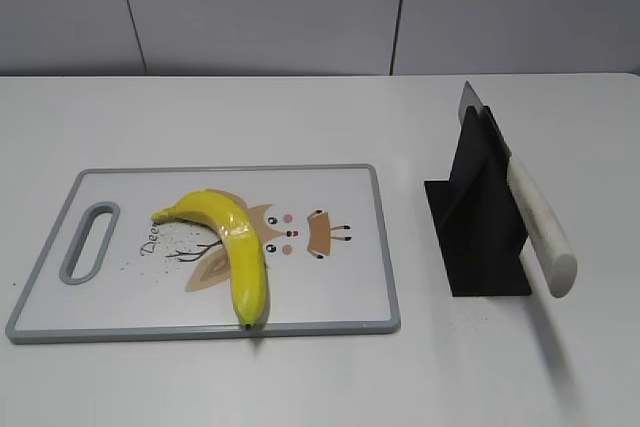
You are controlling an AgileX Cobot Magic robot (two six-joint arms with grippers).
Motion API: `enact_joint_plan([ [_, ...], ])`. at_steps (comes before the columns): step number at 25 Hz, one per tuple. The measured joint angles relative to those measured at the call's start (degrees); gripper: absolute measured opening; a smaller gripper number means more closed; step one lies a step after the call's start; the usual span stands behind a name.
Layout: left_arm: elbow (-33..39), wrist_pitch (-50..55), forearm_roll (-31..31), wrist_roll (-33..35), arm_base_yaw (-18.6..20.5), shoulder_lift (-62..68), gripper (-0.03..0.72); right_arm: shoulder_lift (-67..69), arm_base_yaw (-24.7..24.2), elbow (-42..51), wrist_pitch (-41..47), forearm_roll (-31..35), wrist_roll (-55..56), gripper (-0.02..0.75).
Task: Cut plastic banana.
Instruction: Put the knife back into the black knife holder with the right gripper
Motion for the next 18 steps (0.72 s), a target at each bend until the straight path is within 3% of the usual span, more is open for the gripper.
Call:
enact_joint_plan([
  [5,0.00,0.00,0.00,0.00,0.00,0.00,0.416,0.00,-4.62,0.00,0.00,0.00,0.00,0.528],
  [18,0.00,0.00,0.00,0.00,1.53,0.00,0.415,0.00,-4.88,0.00,0.00,0.02,0.00,0.524],
])
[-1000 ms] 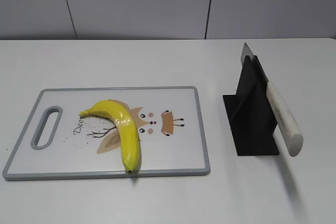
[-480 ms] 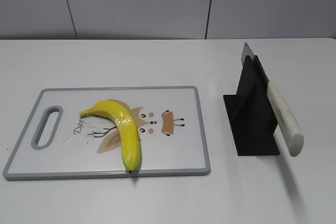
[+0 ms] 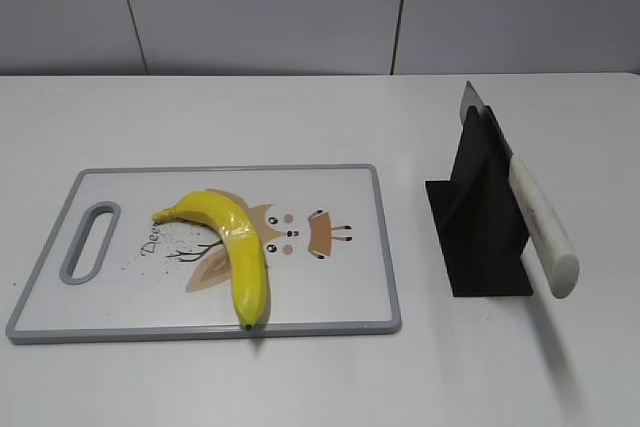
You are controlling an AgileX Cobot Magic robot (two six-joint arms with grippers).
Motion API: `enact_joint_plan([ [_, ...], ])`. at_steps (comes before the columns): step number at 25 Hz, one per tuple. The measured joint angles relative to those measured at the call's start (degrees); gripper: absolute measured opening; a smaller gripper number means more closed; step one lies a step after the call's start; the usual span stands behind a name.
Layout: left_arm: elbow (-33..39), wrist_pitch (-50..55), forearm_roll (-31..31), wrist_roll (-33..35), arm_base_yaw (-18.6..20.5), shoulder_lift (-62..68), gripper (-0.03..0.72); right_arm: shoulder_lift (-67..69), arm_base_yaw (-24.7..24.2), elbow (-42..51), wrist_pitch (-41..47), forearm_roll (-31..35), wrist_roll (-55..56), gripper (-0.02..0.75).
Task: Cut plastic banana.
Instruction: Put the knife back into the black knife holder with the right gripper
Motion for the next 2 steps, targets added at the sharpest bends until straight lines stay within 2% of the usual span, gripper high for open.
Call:
enact_joint_plan([
  [2,0.01,0.00,0.00,0.00,1.42,0.00,0.415,0.00,0.00,0.00,0.00,0.05,0.00,0.521],
])
